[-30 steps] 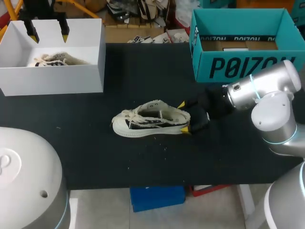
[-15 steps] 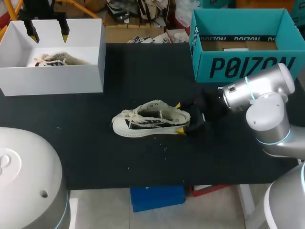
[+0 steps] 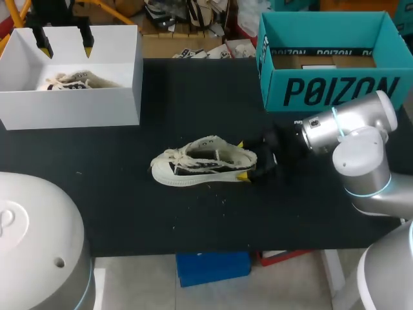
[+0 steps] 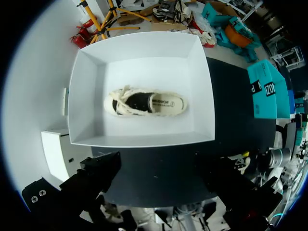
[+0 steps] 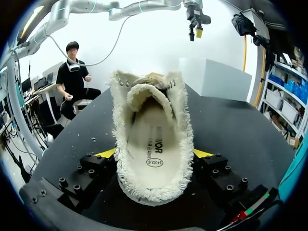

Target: Take the shoe out of the shoebox, open the shoe tongue, remove and reinsert the insole, then place the shoe into the shoebox

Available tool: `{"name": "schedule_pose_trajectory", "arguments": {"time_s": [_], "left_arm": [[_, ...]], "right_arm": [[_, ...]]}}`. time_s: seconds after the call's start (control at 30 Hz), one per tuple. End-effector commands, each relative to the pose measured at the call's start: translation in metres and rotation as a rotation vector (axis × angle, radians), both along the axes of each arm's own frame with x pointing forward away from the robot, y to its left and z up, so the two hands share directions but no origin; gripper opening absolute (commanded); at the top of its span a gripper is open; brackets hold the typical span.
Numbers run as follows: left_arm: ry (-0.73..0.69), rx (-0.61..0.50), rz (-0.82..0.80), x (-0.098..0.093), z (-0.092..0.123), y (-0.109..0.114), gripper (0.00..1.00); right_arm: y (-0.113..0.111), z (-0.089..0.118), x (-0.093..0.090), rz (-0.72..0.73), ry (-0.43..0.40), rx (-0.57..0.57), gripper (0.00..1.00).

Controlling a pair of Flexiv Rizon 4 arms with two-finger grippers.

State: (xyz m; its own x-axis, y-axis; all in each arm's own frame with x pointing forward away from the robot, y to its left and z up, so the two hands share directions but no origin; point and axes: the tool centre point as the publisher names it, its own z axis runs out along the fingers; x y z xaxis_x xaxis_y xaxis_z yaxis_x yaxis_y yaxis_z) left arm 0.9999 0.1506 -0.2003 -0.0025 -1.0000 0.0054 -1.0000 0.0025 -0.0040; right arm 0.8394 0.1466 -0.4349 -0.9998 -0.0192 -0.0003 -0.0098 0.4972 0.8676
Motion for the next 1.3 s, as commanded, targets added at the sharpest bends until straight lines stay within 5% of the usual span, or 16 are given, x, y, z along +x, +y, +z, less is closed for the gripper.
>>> {"name": "schedule_pose_trajectory", "arguments": {"time_s": [0.03, 0.53, 1.0, 1.3], "left_arm": [[0.009, 0.016, -0.01, -0.006, 0.005, -0.007, 1.0], [0.044, 0.102, 0.034, -0.092, 0.016, -0.08, 1.0], [0.069, 0.101, 0.014, -0.083, 0.014, -0.082, 1.0], [0.112, 0.08, -0.065, -0.079, 0.003, -0.155, 1.0]], "right_arm": [[0.003, -0.008, 0.001, 0.0, 0.001, -0.001, 0.0], [0.003, -0.008, 0.001, 0.0, 0.001, -0.001, 0.0], [0.003, -0.008, 0.001, 0.0, 0.001, -0.001, 0.0], [0.003, -0.008, 0.001, 0.0, 0.001, -0.001, 0.0]]}}
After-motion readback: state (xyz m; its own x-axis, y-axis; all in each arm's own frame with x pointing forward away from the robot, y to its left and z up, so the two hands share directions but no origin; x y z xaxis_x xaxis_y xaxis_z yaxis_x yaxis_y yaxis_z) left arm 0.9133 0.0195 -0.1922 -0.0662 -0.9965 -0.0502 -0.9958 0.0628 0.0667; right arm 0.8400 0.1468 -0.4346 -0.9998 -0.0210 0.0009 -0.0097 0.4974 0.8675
